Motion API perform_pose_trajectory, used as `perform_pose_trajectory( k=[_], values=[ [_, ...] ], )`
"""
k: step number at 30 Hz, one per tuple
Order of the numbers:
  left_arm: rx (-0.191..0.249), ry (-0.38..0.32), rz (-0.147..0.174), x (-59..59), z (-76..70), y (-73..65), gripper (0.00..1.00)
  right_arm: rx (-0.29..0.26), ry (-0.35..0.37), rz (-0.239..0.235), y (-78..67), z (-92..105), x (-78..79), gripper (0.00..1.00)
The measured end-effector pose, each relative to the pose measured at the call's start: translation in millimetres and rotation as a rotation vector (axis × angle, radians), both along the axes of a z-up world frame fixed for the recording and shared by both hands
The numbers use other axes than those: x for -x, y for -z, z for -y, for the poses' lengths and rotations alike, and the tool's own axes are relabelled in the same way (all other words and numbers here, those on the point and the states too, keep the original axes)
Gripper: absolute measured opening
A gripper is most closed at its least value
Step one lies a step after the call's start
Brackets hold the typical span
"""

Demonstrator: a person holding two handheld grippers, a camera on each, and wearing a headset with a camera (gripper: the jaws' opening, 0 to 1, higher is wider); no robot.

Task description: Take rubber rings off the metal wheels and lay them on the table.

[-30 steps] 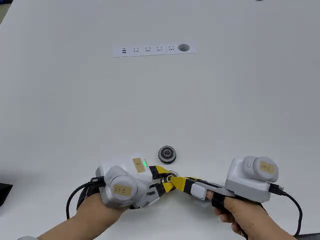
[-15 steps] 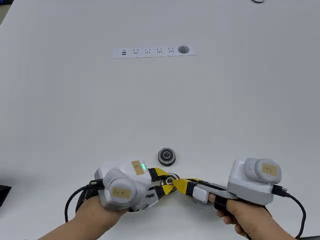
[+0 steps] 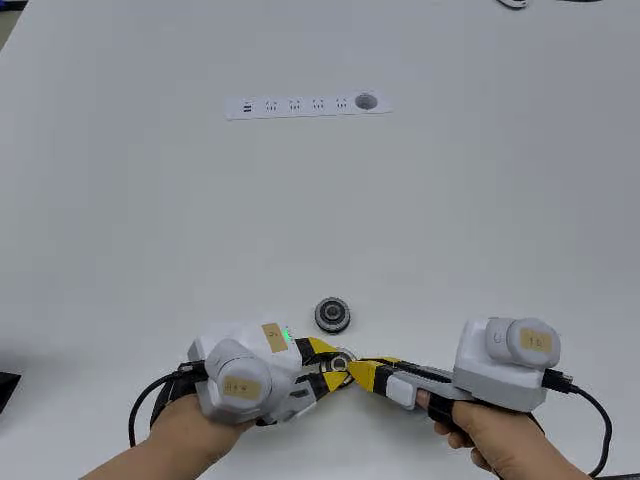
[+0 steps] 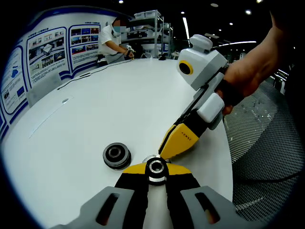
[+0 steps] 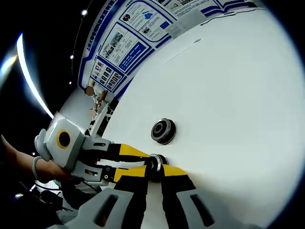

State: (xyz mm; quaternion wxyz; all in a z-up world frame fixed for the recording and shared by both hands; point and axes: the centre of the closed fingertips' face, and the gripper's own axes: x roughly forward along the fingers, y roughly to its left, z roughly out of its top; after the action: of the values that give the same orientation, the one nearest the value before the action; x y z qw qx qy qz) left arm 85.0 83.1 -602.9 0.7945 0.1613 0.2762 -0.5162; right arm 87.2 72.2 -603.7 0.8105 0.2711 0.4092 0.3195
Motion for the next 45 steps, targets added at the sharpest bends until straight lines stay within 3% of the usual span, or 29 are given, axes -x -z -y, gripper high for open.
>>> perform_pose_trajectory(
  k=[15,25,35,45],
  values=[
    [0.004,-0.001,0.0,-0.1,-0.1,-0.9,0.13,-0.023,0.028,-0.046,7.8,-1.4,0.2,0.23],
    [0.006,-0.003,0.0,0.0,-0.1,-1.2,0.13,-0.026,0.014,-0.034,2.2,-2.8,1.8,0.2],
    [0.008,-0.002,0.0,0.2,-0.1,-1.0,0.13,-0.075,0.023,-0.072,3.0,-3.5,3.0,0.21],
    [0.008,-0.004,-0.001,0.5,-0.1,-0.6,0.13,-0.064,0.022,-0.051,0.2,0.1,1.8,0.16]
  ],
)
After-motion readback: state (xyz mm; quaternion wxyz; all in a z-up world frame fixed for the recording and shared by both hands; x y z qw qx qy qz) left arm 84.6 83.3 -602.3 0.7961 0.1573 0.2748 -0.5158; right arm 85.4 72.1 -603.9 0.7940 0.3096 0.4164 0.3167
